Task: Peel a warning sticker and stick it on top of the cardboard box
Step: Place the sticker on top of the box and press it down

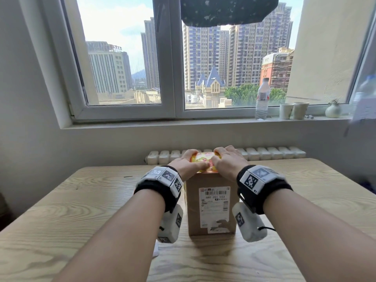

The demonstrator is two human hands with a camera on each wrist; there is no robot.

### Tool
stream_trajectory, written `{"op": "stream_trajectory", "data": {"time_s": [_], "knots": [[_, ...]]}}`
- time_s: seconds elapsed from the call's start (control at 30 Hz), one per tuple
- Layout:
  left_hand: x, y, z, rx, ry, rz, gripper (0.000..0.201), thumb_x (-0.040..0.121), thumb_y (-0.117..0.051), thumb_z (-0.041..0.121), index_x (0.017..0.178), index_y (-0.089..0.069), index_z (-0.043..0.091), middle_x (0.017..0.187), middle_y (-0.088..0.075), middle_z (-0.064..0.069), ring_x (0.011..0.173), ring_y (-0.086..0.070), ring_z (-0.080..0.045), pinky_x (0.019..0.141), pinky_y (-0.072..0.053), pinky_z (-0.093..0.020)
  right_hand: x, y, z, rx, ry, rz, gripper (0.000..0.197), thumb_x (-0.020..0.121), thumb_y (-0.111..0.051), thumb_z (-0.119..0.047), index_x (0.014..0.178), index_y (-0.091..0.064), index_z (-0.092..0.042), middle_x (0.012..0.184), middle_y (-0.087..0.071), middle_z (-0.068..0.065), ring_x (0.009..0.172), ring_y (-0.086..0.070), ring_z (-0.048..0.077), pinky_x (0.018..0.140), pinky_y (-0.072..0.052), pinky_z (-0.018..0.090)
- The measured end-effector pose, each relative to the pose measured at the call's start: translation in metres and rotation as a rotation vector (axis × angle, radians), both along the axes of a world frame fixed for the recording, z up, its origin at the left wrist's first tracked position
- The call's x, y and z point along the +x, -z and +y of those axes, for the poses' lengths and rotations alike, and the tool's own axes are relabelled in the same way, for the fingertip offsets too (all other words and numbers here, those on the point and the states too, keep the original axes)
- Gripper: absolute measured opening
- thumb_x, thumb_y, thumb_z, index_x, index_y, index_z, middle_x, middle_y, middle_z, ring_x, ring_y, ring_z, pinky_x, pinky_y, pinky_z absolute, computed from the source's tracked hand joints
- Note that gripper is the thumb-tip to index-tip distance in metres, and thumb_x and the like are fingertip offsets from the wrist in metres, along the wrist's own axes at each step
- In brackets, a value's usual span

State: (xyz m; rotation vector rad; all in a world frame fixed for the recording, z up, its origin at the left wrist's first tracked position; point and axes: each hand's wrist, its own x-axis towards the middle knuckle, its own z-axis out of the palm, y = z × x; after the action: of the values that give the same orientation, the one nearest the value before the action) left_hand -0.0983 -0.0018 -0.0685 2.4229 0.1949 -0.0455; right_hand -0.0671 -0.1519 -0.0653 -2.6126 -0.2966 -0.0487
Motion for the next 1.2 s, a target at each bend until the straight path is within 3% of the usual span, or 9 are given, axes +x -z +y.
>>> {"op": "stream_trajectory", "data": {"time_s": [0.1, 0.2, 0.3, 0.4, 0.47, 0.6, 0.83, 1.1, 1.2], "knots": [[-0.007, 0.005, 0.002, -0.221, -0.086, 0.120, 0.086, 0.081, -0.047, 0.066, 0.148, -0.028, 0.017, 0.147, -0.044, -0.008, 0.128, -0.049, -0.029, 0.078, -0.045, -0.033, 0.001, 0.004, -0.006, 0.146, 0.049, 0.054, 0.049, 0.097, -0.029, -0.033, 0.143, -0.035, -0.017, 0.150, -0.035, 0.014, 0.137, -0.035, 0.029, 0.114, -0.027, 0.040], [-0.009, 0.008, 0.003, -0.325, -0.101, 0.099, 0.070, 0.092, -0.027, 0.062, 0.144, -0.036, 0.017, 0.140, -0.050, -0.009, 0.118, -0.056, -0.029, 0.059, -0.044, -0.028, 0.000, 0.007, -0.012, 0.321, 0.091, 0.107, 0.054, 0.099, -0.029, -0.036, 0.149, -0.022, -0.018, 0.155, -0.030, 0.013, 0.141, -0.031, 0.030, 0.116, -0.024, 0.041], [-0.011, 0.016, 0.009, -0.480, -0.146, 0.137, 0.073, 0.087, -0.019, 0.070, 0.135, -0.047, 0.023, 0.137, -0.052, -0.012, 0.120, -0.055, -0.033, 0.076, -0.054, -0.043, -0.004, 0.012, -0.022, 0.590, 0.163, 0.153, 0.050, 0.098, -0.029, -0.039, 0.143, -0.029, -0.018, 0.145, -0.041, 0.013, 0.130, -0.044, 0.032, 0.104, -0.041, 0.045], [-0.015, 0.022, 0.013, -0.615, -0.187, 0.161, 0.065, 0.087, -0.029, 0.065, 0.127, -0.051, 0.017, 0.128, -0.056, -0.018, 0.116, -0.058, -0.036, 0.088, -0.053, -0.052, -0.015, 0.026, -0.028, 0.717, 0.206, 0.255, 0.045, 0.085, -0.028, -0.051, 0.100, -0.053, -0.017, 0.114, -0.064, 0.013, 0.102, -0.062, 0.031, 0.082, -0.056, 0.050], [-0.014, 0.023, 0.011, -0.641, -0.182, 0.143, 0.054, 0.088, -0.031, 0.059, 0.109, -0.058, 0.017, 0.122, -0.058, -0.018, 0.114, -0.059, -0.037, 0.092, -0.051, -0.053, -0.018, 0.033, -0.028, 0.724, 0.193, 0.245, 0.051, 0.083, -0.023, -0.053, 0.082, -0.060, -0.018, 0.103, -0.070, 0.014, 0.097, -0.066, 0.032, 0.084, -0.056, 0.051], [-0.002, 0.012, 0.005, -0.699, -0.194, 0.084, 0.040, 0.088, -0.032, 0.052, 0.078, -0.057, 0.023, 0.098, -0.060, -0.013, 0.107, -0.061, -0.033, 0.094, -0.050, -0.048, -0.004, 0.026, -0.025, 0.753, 0.215, 0.201, 0.068, 0.073, -0.023, -0.061, 0.091, -0.068, -0.014, 0.111, -0.071, 0.015, 0.101, -0.065, 0.031, 0.097, -0.048, 0.051], [0.051, 0.004, 0.009, -0.699, -0.205, 0.037, 0.038, 0.086, -0.034, 0.048, 0.075, -0.058, 0.021, 0.080, -0.059, -0.004, 0.089, -0.057, -0.028, 0.094, -0.048, -0.042, 0.041, 0.017, -0.016, 0.747, 0.201, 0.180, 0.053, 0.074, -0.027, -0.062, 0.077, -0.062, -0.022, 0.114, -0.069, 0.015, 0.105, -0.065, 0.033, 0.099, -0.047, 0.051], [0.099, 0.028, 0.023, -0.658, -0.207, 0.013, 0.057, 0.096, -0.025, 0.052, 0.075, -0.062, 0.015, 0.068, -0.068, -0.004, 0.082, -0.058, -0.025, 0.086, -0.046, -0.035, 0.075, 0.030, -0.004, 0.721, 0.226, 0.169, 0.076, 0.085, -0.032, -0.065, 0.115, -0.067, -0.005, 0.123, -0.065, 0.014, 0.106, -0.060, 0.027, 0.102, -0.043, 0.039], [0.105, 0.038, 0.029, -0.623, -0.219, 0.007, 0.076, 0.088, -0.024, 0.068, 0.119, -0.064, 0.011, 0.121, -0.067, -0.013, 0.117, -0.057, -0.030, 0.107, -0.039, -0.042, 0.077, 0.037, -0.007, 0.657, 0.217, 0.147, 0.073, 0.096, -0.025, -0.059, 0.119, -0.065, -0.003, 0.127, -0.062, 0.018, 0.111, -0.056, 0.028, 0.096, -0.038, 0.033]]}}
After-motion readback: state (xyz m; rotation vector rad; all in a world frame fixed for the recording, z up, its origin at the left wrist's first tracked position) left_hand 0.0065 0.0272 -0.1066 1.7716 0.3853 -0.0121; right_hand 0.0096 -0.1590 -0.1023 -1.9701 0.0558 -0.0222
